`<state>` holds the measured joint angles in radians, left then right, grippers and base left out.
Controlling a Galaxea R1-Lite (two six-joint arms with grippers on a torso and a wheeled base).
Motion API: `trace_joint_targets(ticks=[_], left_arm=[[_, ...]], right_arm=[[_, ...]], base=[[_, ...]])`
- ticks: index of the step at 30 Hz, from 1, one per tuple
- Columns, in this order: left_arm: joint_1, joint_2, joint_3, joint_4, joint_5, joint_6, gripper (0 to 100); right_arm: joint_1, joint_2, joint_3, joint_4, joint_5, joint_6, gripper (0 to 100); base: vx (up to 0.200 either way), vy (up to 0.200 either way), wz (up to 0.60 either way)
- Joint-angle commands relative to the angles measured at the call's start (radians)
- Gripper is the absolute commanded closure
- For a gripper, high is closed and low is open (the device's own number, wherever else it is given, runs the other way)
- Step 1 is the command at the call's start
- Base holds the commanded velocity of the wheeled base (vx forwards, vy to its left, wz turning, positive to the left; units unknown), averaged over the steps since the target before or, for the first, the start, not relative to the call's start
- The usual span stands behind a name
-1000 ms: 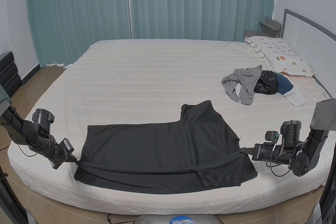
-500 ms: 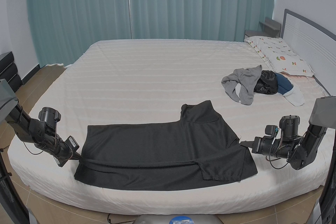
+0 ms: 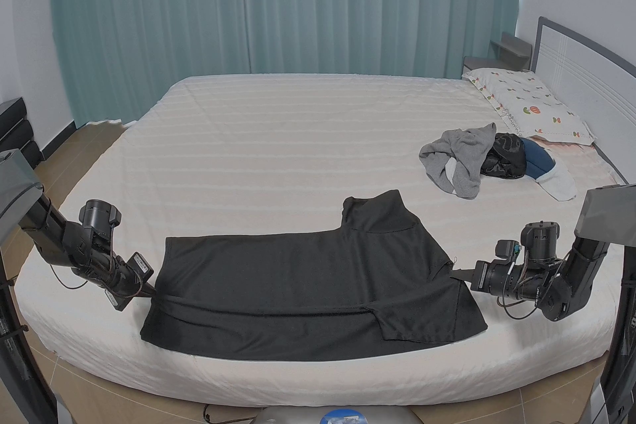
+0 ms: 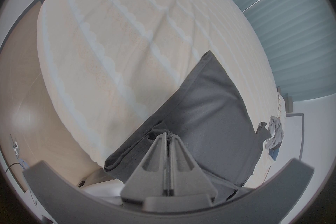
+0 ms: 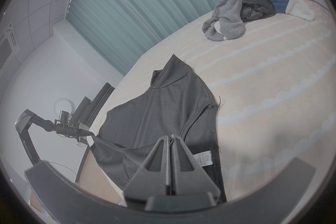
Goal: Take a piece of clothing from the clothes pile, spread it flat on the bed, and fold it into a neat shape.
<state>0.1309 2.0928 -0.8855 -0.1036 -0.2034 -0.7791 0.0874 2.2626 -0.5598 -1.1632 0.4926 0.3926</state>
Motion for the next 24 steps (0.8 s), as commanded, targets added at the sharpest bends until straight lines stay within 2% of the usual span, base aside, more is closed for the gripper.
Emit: trace_joint_targets(ticks=[1, 2, 3, 5, 9, 11, 15, 16, 17, 18, 19, 24], left_arm=[[0.0, 0.01, -0.007, 0.002, -0.002, -0.003, 100], [-0.002, 0.01, -0.006, 0.002, -0.002, -0.005, 100], [-0.002, 0.01, -0.006, 0.004, -0.002, -0.006, 0], [0.0, 0.007, -0.004, 0.005, -0.002, -0.008, 0], [0.004, -0.016, 0.011, -0.001, -0.022, -0.012, 0], [0.004, -0.028, 0.02, -0.004, -0.024, -0.023, 0], [0.004, -0.06, 0.056, -0.021, -0.056, -0.032, 0], [0.004, -0.06, 0.056, -0.021, -0.056, -0.032, 0], [0.004, -0.068, 0.08, -0.045, -0.08, -0.026, 0], [0.004, -0.068, 0.08, -0.045, -0.08, -0.026, 0], [0.009, -0.068, 0.1, -0.099, -0.102, -0.032, 0], [0.012, -0.074, 0.115, -0.128, -0.102, -0.068, 0]], right_arm=[[0.002, 0.011, -0.009, 0.002, 0.001, 0.002, 100], [0.003, 0.014, -0.011, 0.0, 0.004, 0.002, 0], [0.003, 0.014, -0.011, -0.004, 0.008, 0.003, 0], [0.002, 0.012, -0.011, -0.007, 0.009, 0.014, 0], [0.003, -0.003, -0.008, -0.027, 0.012, 0.147, 0], [0.003, -0.001, -0.002, -0.049, 0.014, 0.186, 0], [0.003, 0.008, 0.017, -0.135, 0.014, 0.321, 0], [0.003, 0.008, 0.017, -0.135, 0.014, 0.321, 0], [0.002, 0.009, 0.02, -0.17, 0.014, 0.384, 0], [0.002, 0.009, 0.02, -0.17, 0.014, 0.384, 0], [0.0, 0.012, 0.024, -0.211, 0.014, 0.448, 0], [0.003, 0.034, 0.029, -0.225, 0.014, 0.465, 0]], base=[[0.0, 0.0, 0.0], [0.0, 0.0, 0.0], [0.0, 0.0, 0.0], [0.0, 0.0, 0.0], [0.0, 0.0, 0.0], [0.0, 0.0, 0.0], [0.0, 0.0, 0.0], [0.0, 0.0, 0.0], [0.2, 0.0, 0.0], [0.2, 0.0, 0.0], [0.2, 0.0, 0.0], [0.2, 0.0, 0.0]])
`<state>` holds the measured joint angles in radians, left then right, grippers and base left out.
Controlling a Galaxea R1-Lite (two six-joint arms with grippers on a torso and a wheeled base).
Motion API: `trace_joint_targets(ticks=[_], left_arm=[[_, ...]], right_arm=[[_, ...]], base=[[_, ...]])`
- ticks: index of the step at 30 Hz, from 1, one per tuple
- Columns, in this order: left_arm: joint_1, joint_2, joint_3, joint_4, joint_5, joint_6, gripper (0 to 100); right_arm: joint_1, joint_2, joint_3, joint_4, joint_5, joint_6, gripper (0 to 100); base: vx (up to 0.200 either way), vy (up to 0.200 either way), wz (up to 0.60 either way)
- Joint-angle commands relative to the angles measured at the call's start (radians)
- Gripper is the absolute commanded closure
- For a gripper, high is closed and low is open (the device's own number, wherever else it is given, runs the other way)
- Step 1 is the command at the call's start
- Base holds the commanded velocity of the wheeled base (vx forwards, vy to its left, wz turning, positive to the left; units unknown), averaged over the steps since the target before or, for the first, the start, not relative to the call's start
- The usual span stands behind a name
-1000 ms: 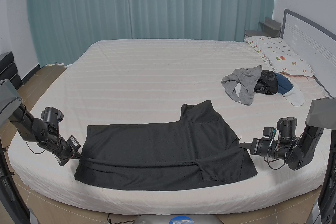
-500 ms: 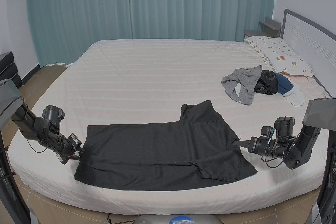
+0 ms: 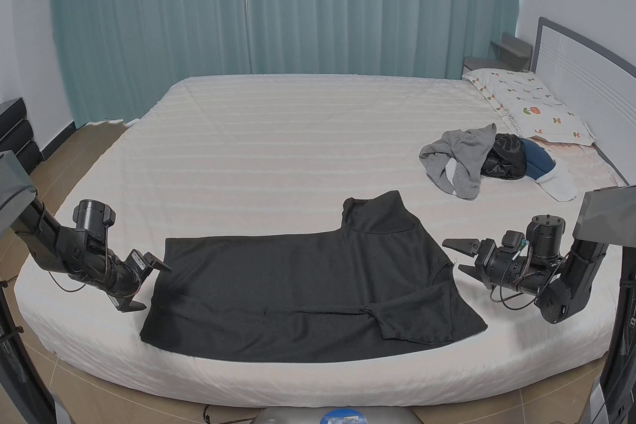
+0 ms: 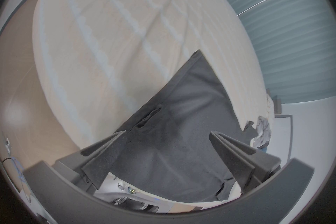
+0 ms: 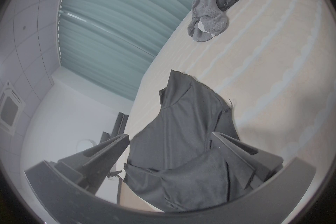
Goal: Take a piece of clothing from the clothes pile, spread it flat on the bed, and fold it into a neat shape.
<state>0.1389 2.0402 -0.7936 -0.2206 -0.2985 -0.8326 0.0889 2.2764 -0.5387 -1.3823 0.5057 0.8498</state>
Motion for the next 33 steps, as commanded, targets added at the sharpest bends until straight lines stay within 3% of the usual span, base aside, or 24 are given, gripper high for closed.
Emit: trace_joint_targets(ticks=[1, 15, 27, 29, 33], left_arm=[[0.005, -0.021, 0.024, -0.011, -0.007, -0.016, 0], [0.021, -0.026, -0.018, -0.011, 0.001, -0.016, 0], [0.014, 0.153, -0.276, -0.055, -0.001, 0.004, 0], [0.014, 0.196, -0.317, -0.092, -0.008, 0.021, 0], [0.014, 0.282, -0.319, -0.224, -0.013, 0.176, 0]], right_arm=[[0.002, 0.022, 0.01, -0.006, 0.0, 0.008, 0], [0.0, 0.031, 0.01, -0.007, 0.0, 0.012, 0], [-0.009, 0.057, 0.0, -0.007, 0.0, 0.012, 0], [-0.012, 0.064, -0.004, -0.007, 0.0, 0.012, 0], [-0.017, 0.086, -0.024, -0.007, 0.0, 0.012, 0]], base=[[0.2, 0.0, 0.0], [0.0, 0.0, 0.0], [0.0, 0.0, 0.0], [0.0, 0.0, 0.0], [0.0, 0.0, 0.0]])
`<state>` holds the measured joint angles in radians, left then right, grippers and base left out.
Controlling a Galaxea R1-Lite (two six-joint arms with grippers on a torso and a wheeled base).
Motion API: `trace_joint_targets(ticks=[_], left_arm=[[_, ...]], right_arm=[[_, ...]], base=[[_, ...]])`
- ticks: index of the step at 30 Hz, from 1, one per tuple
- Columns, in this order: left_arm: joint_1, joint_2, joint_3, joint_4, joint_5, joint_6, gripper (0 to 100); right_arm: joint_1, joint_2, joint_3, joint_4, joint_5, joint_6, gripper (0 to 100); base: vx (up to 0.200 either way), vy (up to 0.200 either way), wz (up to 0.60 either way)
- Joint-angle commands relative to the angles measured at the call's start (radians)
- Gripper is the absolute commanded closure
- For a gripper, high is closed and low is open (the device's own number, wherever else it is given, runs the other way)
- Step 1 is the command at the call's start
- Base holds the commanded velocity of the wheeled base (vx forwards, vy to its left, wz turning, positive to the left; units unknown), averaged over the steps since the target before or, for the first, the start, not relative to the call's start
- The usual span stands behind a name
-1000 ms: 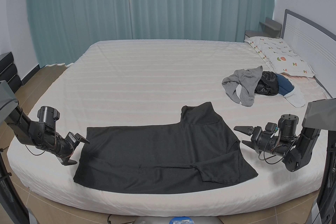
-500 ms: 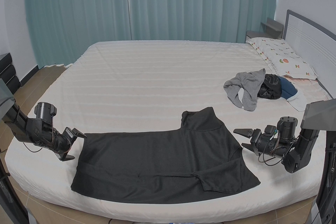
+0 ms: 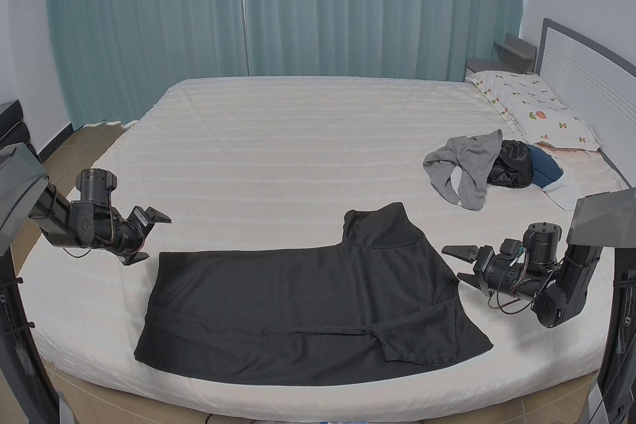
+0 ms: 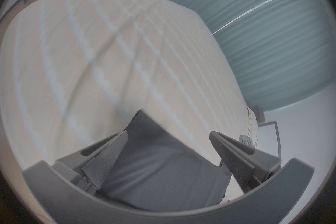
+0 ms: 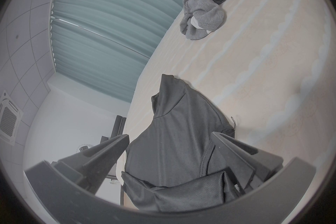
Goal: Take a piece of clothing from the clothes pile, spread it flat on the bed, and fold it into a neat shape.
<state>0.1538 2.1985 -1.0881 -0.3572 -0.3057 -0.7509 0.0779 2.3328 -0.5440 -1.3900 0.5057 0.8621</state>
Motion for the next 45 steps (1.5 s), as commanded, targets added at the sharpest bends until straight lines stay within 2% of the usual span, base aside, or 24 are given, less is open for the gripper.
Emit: trace_joint_targets(ticks=[1, 4, 12, 32, 33, 42, 45], left_arm=[[0.0, 0.124, -0.024, -0.088, -0.006, 0.094, 0], [0.001, 0.175, -0.01, -0.163, -0.01, 0.12, 0], [0.003, 0.188, 0.034, -0.292, -0.046, 0.119, 0], [-0.002, 0.222, 0.033, -0.332, -0.018, 0.146, 0], [-0.002, 0.224, 0.033, -0.333, -0.018, 0.146, 100], [0.0, 0.222, 0.033, -0.333, -0.01, 0.145, 100], [0.004, 0.221, 0.031, -0.333, 0.034, 0.137, 100]], right_arm=[[-0.006, 0.03, -0.019, 0.0, 0.0, 0.0, 0], [-0.012, 0.05, -0.022, 0.0, 0.0, 0.0, 0], [-0.015, 0.074, -0.022, -0.001, 0.0, 0.0, 0], [-0.012, 0.077, -0.022, -0.001, 0.0, -0.002, 0], [-0.012, 0.077, -0.022, -0.001, -0.001, -0.002, 0], [-0.012, 0.074, -0.025, -0.001, -0.003, -0.002, 0], [-0.009, 0.059, -0.056, 0.0, -0.018, -0.008, 0]], base=[[0.0, 0.0, 0.0], [0.0, 0.0, 0.0], [0.0, 0.0, 0.0], [0.0, 0.0, 0.0], [0.0, 0.0, 0.0], [0.0, 0.0, 0.0], [0.0, 0.0, 0.0]])
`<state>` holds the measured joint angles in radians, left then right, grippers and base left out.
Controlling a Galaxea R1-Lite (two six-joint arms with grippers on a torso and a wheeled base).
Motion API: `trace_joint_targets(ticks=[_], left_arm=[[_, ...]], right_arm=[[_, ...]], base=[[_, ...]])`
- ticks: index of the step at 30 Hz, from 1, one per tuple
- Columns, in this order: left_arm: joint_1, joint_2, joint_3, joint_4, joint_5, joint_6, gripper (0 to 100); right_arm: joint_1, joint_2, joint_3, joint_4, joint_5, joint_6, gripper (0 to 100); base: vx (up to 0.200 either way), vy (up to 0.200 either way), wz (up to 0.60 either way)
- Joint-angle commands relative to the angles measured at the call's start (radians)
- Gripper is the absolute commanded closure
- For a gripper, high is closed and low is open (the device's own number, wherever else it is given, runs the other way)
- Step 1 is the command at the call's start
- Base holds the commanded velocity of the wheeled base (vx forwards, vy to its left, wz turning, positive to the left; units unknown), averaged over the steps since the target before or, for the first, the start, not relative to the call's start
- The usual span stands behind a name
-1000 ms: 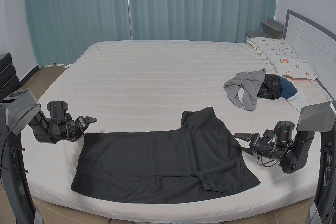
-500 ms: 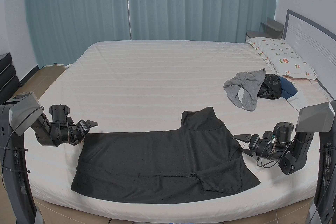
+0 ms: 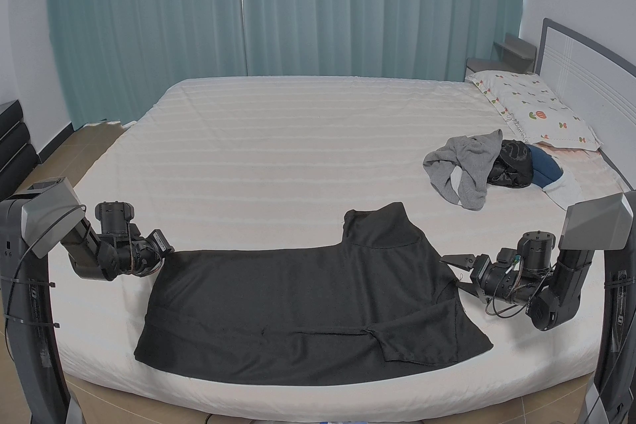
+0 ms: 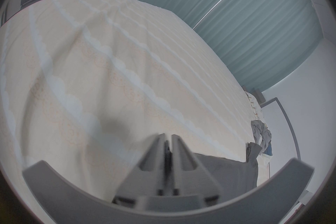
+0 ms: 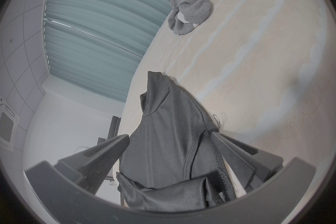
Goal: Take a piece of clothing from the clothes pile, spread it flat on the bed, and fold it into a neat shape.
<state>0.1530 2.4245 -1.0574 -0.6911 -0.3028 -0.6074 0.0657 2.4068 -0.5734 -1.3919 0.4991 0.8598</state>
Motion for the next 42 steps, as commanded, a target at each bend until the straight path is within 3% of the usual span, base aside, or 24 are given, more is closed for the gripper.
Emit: trace_joint_targets(ticks=[1, 4, 6, 9, 16, 18, 21, 26, 31, 40, 41, 42], left_arm=[[0.005, -0.005, 0.001, 0.001, 0.036, -0.006, 100], [0.005, -0.016, 0.005, 0.001, 0.07, -0.055, 100], [0.002, -0.048, 0.004, -0.001, 0.071, -0.163, 100], [0.0, -0.061, 0.004, -0.001, 0.071, -0.199, 100], [0.0, -0.056, 0.007, 0.002, 0.065, -0.212, 100], [-0.001, -0.054, 0.007, 0.002, 0.065, -0.213, 100], [-0.001, -0.048, 0.007, 0.002, 0.063, -0.215, 100], [-0.001, -0.053, 0.031, -0.002, 0.06, -0.212, 100], [-0.001, -0.053, 0.031, -0.002, 0.059, -0.212, 100], [-0.001, -0.053, 0.03, -0.002, 0.059, -0.213, 100], [-0.001, -0.051, 0.03, -0.002, 0.057, -0.213, 100], [-0.001, -0.051, 0.03, -0.002, 0.057, -0.213, 100]], right_arm=[[0.003, -0.015, -0.029, 0.002, -0.013, -0.007, 0], [0.005, -0.034, -0.06, 0.017, -0.019, -0.016, 0], [0.026, -0.037, -0.114, 0.057, -0.021, -0.018, 0], [0.039, -0.041, -0.209, 0.131, -0.027, -0.022, 0], [0.075, -0.02, -0.47, 0.427, -0.036, -0.104, 0], [0.085, -0.002, -0.502, 0.456, -0.048, -0.123, 0], [0.124, 0.107, -0.675, 0.551, -0.131, -0.196, 0], [0.134, 0.204, -0.861, 0.725, -0.159, -0.286, 0], [0.135, 0.305, -1.002, 0.752, -0.24, -0.32, 0], [0.134, 0.331, -1.08, 0.791, -0.245, -0.32, 0], [0.134, 0.33, -1.079, 0.789, -0.245, -0.32, 100], [0.134, 0.33, -1.079, 0.789, -0.245, -0.32, 100]], base=[[0.0, 0.0, 0.0], [0.0, 0.0, 0.0], [0.0, 0.0, 0.0], [0.0, 0.0, 0.0], [0.0, 0.0, 0.0], [0.0, 0.0, 0.0], [0.0, 0.0, 0.0], [0.0, 0.0, 0.0], [0.0, 0.0, 0.0], [0.0, 0.0, 0.0], [0.0, 0.0, 0.0], [0.0, 0.0, 0.0]])
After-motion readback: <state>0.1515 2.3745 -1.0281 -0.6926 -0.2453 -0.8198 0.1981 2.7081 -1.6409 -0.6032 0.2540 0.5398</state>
